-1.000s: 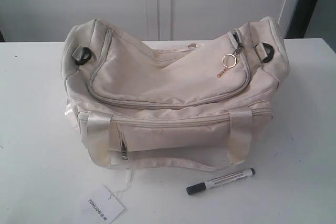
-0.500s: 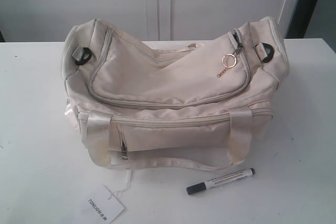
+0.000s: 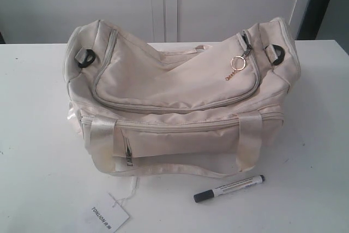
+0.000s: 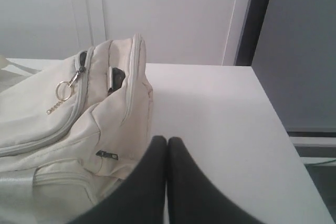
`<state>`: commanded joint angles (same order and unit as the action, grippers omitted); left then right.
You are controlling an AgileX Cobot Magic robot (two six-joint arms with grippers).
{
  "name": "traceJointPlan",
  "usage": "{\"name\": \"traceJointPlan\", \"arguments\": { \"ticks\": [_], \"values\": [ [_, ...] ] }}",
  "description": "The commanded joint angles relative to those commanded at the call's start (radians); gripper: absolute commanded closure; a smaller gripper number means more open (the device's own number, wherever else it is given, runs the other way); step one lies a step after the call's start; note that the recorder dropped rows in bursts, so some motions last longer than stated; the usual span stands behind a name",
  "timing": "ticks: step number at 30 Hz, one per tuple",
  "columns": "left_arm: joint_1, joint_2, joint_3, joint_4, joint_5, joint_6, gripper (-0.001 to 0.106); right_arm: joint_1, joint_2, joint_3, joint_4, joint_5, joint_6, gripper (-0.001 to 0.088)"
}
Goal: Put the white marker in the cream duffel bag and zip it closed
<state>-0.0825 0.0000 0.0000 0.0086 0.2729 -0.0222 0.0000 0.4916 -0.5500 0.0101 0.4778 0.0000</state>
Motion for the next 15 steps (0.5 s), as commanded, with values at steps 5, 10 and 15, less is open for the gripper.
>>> {"name": "traceJointPlan", "arguments": {
  "ticks": [5, 10, 15],
  "values": [
    [0.000, 0.000, 0.000, 0.000, 0.000, 0.000, 0.105, 0.000, 0.075, -0.069, 0.000, 0.092, 0.000, 0.0868],
    [0.000, 0.000, 0.000, 0.000, 0.000, 0.000, 0.105, 0.000, 0.150, -0.130, 0.020, 0.174, 0.000, 0.0868],
    [0.000, 0.000, 0.000, 0.000, 0.000, 0.000, 0.105, 0.000, 0.226, -0.177, 0.097, 0.203, 0.000, 0.0868]
  ]
}}
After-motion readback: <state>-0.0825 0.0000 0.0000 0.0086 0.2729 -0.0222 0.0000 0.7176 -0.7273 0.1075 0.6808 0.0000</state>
